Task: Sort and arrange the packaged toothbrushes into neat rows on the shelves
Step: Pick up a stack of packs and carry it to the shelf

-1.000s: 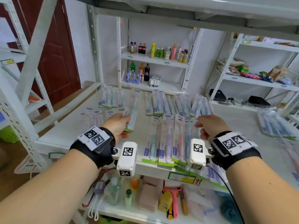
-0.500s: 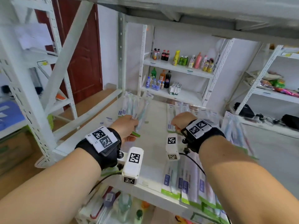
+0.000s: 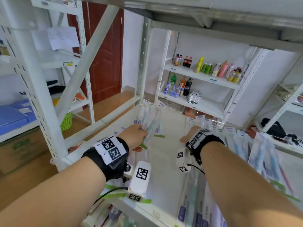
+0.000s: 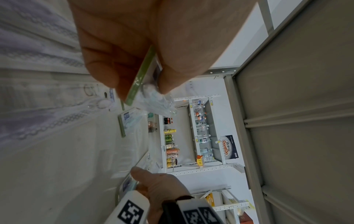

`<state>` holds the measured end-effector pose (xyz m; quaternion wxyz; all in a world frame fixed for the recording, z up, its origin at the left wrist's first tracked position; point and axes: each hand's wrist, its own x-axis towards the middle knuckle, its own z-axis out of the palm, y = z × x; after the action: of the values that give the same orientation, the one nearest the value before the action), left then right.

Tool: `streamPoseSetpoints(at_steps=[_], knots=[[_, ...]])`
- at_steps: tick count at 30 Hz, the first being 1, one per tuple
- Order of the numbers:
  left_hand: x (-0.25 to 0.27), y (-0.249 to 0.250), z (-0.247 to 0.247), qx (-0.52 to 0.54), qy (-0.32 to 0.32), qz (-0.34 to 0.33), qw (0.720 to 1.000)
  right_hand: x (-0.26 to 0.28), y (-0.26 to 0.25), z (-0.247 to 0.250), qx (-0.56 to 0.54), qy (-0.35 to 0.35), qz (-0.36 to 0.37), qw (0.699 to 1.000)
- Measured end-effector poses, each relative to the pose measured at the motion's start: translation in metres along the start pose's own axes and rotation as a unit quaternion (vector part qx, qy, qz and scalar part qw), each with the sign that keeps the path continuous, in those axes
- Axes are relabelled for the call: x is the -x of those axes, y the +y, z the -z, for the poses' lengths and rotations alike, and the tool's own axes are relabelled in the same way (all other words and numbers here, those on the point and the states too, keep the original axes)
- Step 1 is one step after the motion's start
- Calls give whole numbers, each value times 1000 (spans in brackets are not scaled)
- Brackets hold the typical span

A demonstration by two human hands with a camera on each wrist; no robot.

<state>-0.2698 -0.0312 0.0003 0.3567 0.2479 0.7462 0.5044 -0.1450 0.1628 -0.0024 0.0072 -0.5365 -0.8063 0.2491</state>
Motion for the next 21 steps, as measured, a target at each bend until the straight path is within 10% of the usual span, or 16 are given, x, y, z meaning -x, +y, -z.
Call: streamPoseSetpoints(at_steps=[7, 21], knots=[[-5, 1, 3, 3, 6, 6, 1000, 0, -5, -3, 125, -23, -3, 992], [4, 7, 3, 14, 39, 2, 999, -9, 8, -1, 40, -56, -9, 998]])
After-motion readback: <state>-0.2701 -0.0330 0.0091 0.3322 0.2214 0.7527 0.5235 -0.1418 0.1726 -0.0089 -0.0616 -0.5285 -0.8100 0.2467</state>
